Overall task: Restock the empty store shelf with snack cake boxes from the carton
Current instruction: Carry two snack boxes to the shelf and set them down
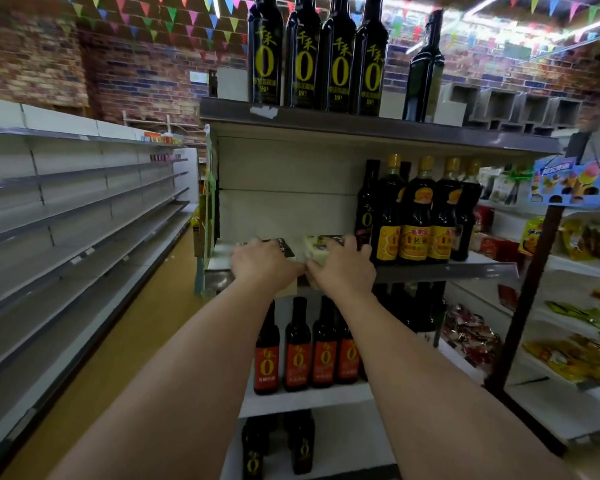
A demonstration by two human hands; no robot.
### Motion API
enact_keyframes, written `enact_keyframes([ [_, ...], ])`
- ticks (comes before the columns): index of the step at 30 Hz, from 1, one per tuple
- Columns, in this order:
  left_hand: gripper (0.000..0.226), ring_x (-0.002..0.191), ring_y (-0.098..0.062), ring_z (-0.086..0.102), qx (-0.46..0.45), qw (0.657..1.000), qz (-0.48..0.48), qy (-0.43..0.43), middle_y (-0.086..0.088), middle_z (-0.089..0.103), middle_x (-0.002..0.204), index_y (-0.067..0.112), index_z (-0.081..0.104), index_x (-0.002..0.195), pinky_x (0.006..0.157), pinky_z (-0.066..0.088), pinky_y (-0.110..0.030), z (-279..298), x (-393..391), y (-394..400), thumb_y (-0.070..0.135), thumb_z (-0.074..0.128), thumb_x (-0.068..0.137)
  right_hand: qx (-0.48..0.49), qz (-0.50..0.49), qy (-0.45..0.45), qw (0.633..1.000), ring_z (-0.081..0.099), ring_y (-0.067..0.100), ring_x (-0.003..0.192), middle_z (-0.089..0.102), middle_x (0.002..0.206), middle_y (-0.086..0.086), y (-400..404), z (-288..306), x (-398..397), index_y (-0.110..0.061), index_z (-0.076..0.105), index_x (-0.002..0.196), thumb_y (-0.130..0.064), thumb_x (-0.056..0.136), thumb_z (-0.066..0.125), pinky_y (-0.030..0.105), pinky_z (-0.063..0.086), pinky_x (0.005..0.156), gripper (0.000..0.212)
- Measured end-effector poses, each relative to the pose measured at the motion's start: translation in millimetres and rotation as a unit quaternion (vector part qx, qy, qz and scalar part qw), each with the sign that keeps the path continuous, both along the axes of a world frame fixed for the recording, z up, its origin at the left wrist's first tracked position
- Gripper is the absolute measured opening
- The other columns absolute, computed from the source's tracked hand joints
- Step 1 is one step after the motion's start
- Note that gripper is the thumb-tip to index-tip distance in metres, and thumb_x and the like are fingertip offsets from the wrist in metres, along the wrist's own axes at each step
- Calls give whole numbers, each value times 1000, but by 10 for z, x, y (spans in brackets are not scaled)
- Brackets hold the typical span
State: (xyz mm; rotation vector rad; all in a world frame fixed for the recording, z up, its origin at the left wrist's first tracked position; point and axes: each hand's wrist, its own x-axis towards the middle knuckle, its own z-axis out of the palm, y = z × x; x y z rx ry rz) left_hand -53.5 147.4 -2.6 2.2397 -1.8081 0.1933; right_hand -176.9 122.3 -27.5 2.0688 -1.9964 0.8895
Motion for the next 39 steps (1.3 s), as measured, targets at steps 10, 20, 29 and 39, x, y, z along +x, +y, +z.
enact_keyframes([
  [10,70,123,-30,47,44,995,91,20,-9,46,140,26,43,140,92,43,-39,-363,273,1270,70,39,86,47,109,22,993,32,31,125,35,142,3,1058,-447,63,-26,46,138,-55,88,49,40,42,90,57],
  [20,73,115,-27,51,152,962,212,83,-6,51,130,25,48,136,88,49,-38,-1270,1167,1821,72,42,80,151,213,51,964,31,30,127,33,146,3,1543,-1153,918,-25,45,139,-54,89,45,38,38,93,58],
  [29,69,110,-30,51,227,935,250,106,-6,52,119,23,55,124,85,51,-40,-2078,2385,1782,72,45,75,237,222,72,943,32,30,129,35,144,3,1321,-1846,2154,-25,45,139,-63,88,44,39,42,96,64],
  [39,72,114,-31,50,226,936,236,130,-7,53,122,24,52,129,88,50,-43,-2404,3837,1265,70,49,74,255,201,80,943,29,29,132,33,146,3,868,-2132,3572,-24,45,138,-61,88,47,38,38,98,63],
])
